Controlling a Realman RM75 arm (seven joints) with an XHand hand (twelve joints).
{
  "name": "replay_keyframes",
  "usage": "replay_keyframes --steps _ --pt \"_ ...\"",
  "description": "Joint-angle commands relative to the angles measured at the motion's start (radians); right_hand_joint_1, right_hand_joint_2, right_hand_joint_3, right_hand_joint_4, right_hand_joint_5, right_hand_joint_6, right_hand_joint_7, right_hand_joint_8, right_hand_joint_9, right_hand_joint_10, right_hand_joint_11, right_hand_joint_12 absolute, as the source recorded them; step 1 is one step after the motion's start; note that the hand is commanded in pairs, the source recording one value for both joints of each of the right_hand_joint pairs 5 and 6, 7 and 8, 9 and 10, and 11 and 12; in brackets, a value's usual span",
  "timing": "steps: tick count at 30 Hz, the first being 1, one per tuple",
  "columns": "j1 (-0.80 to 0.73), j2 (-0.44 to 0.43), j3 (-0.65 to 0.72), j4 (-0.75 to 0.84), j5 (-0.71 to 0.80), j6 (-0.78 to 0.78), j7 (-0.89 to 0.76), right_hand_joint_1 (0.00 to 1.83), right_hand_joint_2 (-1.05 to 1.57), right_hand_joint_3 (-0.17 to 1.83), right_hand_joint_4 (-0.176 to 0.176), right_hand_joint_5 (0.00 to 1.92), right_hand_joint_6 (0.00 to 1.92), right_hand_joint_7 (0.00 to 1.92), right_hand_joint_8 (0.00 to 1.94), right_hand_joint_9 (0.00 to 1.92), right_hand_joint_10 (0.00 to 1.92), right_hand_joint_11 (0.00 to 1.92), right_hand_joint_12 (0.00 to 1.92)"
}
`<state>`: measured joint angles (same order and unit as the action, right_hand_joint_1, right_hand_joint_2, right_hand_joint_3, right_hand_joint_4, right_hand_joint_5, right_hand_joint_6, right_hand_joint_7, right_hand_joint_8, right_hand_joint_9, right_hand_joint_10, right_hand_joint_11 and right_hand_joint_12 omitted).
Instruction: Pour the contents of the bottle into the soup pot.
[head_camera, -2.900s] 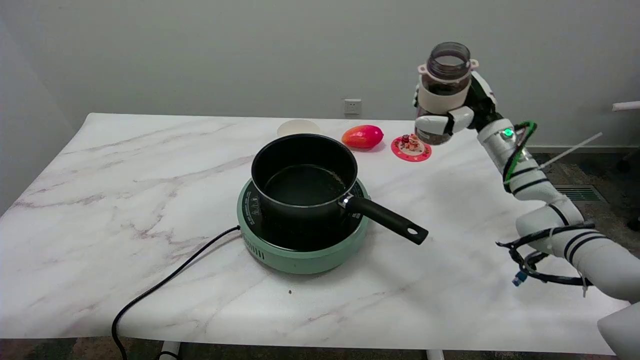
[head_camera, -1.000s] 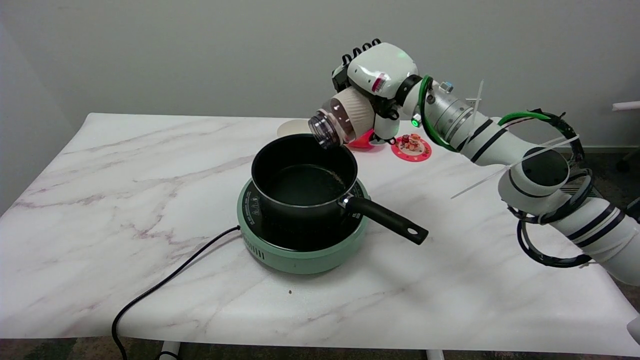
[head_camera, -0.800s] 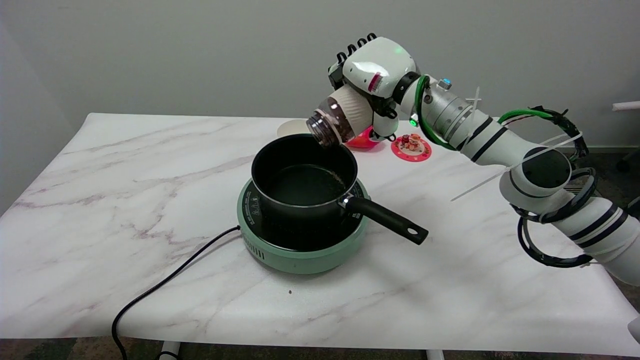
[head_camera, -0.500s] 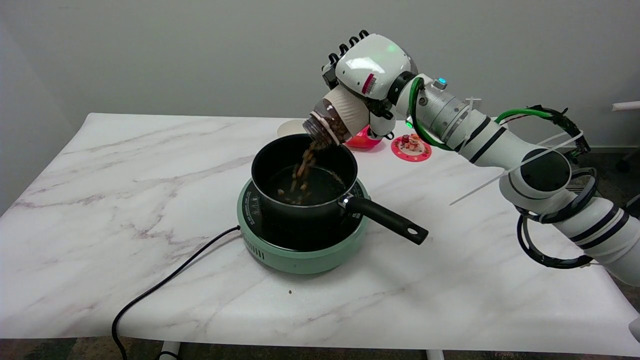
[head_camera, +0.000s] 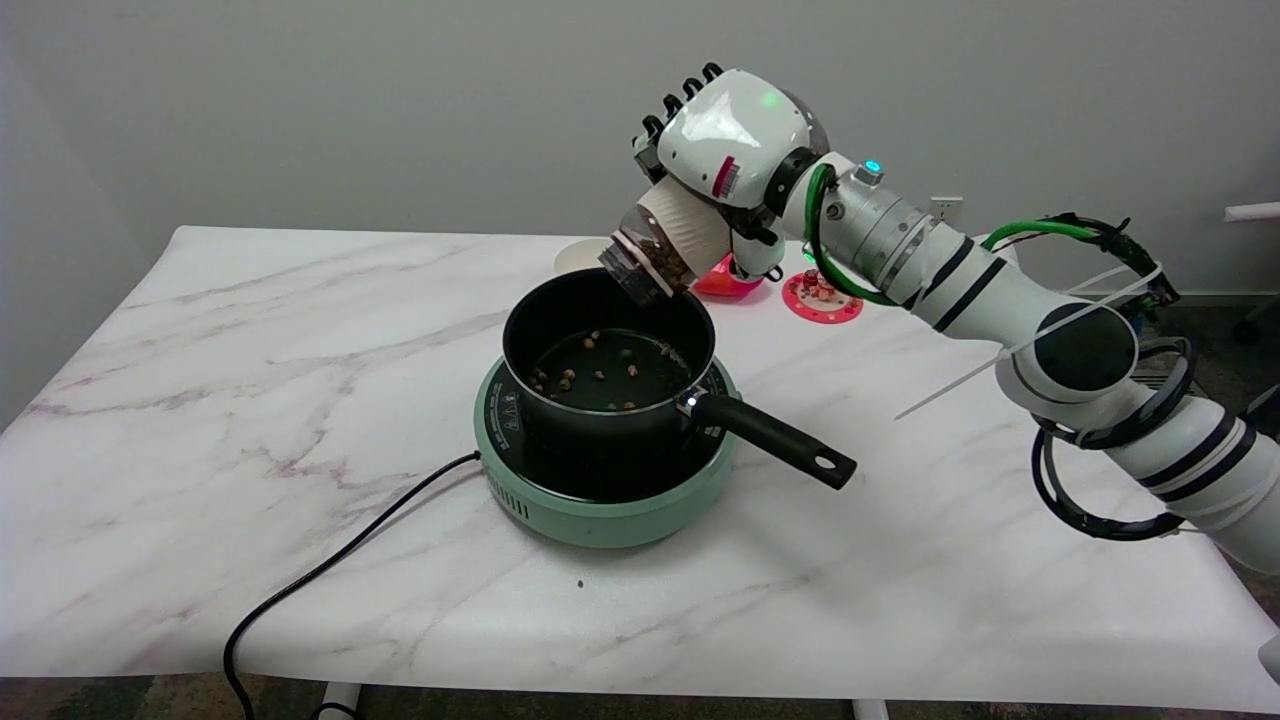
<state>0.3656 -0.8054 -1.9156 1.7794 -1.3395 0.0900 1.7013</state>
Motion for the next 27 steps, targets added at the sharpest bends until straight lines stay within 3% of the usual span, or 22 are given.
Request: replay_keyframes --steps 1,20,23,27 --pt "-0.005 0.007 -0.005 -0.003 -0.085 0.008 -0.021 1.51 0.86 0.76 0.000 1.92 1.92 1.92 1.92 1.29 1.29 1.12 1.12" --pt "0.001 0.008 -0.012 -0.032 -0.078 0.014 -0.007 1.51 0.85 0.76 0.000 1.92 1.92 1.92 1.92 1.29 1.29 1.12 1.12" --pt "-0.005 0.005 -0.008 -0.043 0.045 -0.027 0.017 1.51 0.85 0.76 0.000 1.92 1.92 1.92 1.92 1.29 1.29 1.12 1.12" --pt "-0.012 0.000 -0.004 -0.048 0.359 -0.093 0.031 1.51 0.85 0.75 0.000 1.92 1.92 1.92 1.92 1.29 1.29 1.12 1.12"
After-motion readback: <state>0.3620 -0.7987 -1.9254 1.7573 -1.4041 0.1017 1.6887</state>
